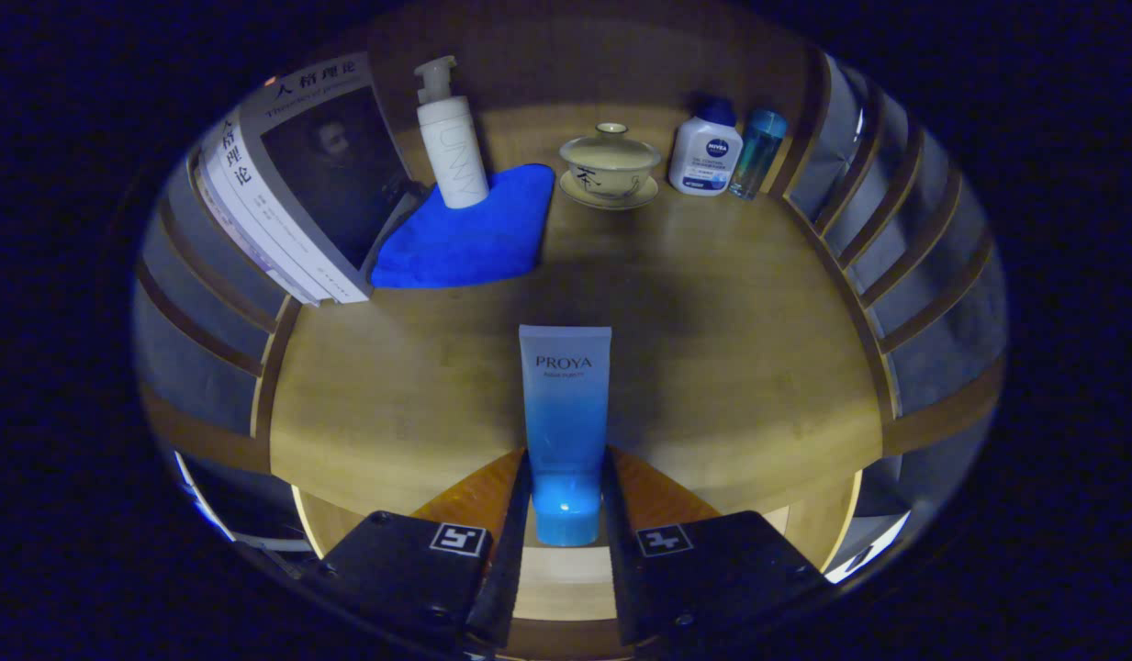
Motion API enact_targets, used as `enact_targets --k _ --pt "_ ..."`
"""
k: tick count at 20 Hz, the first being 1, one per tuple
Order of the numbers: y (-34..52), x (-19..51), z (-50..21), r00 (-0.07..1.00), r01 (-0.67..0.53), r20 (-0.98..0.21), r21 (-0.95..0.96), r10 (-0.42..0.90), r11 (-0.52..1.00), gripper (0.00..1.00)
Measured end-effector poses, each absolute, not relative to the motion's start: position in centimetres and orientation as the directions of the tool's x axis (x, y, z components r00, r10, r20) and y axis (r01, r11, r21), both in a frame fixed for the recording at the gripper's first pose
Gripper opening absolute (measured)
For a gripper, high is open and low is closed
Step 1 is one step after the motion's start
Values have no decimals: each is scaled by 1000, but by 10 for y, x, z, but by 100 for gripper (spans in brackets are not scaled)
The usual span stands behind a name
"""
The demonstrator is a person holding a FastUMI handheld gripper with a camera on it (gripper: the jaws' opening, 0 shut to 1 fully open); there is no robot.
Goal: Pull open the drawer, take out the items inside it, and place them on the countertop above the cabinet.
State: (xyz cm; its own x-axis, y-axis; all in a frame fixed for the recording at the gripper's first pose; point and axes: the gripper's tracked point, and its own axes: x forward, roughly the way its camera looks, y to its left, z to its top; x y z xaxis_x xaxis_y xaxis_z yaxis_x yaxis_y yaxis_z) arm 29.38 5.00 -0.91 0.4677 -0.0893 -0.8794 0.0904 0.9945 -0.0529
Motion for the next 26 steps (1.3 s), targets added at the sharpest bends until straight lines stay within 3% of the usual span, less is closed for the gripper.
enact_targets --k 5,8,17,26 --pt "47 298 5 528 73 -841 -89 -115 993 56" --pt "55 292 12 541 62 -835 -78 -99 995 69" --pt "64 260 29 583 35 -811 -25 -41 999 70" --pt "80 174 62 744 -57 -666 22 57 998 71"
